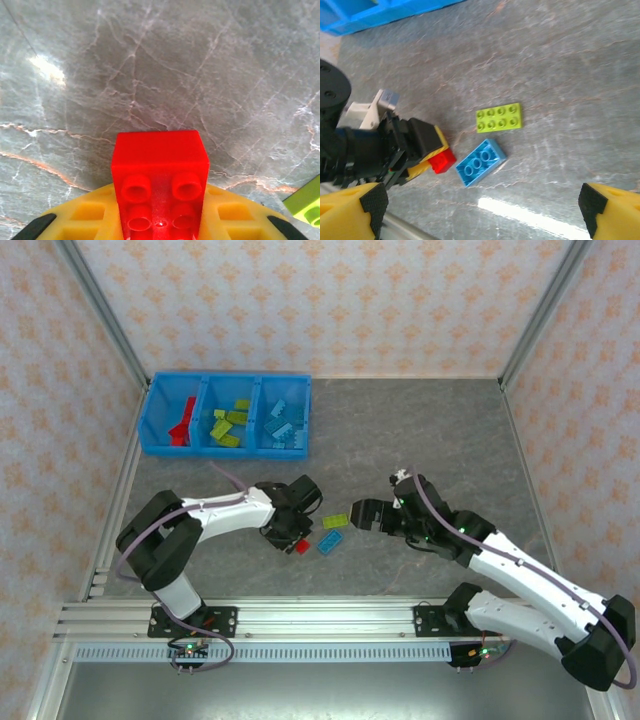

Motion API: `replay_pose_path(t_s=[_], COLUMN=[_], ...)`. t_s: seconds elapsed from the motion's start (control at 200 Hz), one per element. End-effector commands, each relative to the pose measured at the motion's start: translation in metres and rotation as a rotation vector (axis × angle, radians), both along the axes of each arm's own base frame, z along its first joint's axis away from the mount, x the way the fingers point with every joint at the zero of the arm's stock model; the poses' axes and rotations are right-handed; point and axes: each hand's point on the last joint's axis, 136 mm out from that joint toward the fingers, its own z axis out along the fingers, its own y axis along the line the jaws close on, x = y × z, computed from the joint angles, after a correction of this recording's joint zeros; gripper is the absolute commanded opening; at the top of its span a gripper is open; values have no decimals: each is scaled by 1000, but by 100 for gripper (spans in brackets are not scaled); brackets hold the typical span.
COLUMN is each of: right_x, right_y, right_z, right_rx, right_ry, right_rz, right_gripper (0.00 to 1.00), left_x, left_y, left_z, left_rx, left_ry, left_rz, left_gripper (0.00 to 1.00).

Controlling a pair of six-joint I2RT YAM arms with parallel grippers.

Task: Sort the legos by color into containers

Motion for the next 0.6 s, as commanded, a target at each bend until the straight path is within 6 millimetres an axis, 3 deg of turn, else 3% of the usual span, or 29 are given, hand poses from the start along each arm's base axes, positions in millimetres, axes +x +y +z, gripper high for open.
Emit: replay_pose_path(t_s=[0.0, 0.085, 0.165, 0.29, 0.395, 0.495, 0.596], right_x=[-6, -3, 0, 2, 3, 2, 1], right_y=[17, 15, 13, 11, 11, 13, 12], right_z=[1, 0, 1, 3, 1, 1, 1], right_rx=[51, 36, 26, 23, 28, 40, 38], right_ry=[10, 5, -4, -10, -8, 1, 4], right_rz=[78, 60, 38, 25, 16, 10, 9], right_gripper=[99, 99, 100, 100, 100, 100, 100], left_x=[23, 40, 59, 98, 132, 162, 194], left_y=[17, 36, 69, 145, 218, 274, 310], left_z=[24, 55, 91, 154, 194, 211, 194], left_rx=[35, 62, 129, 310, 497, 617, 548], left_ry=[-149, -254, -337, -459, -546, -563, -512], left_rz=[-41, -61, -66, -39, 58, 162, 237], left_gripper=[23, 22, 22, 22, 22, 23, 23])
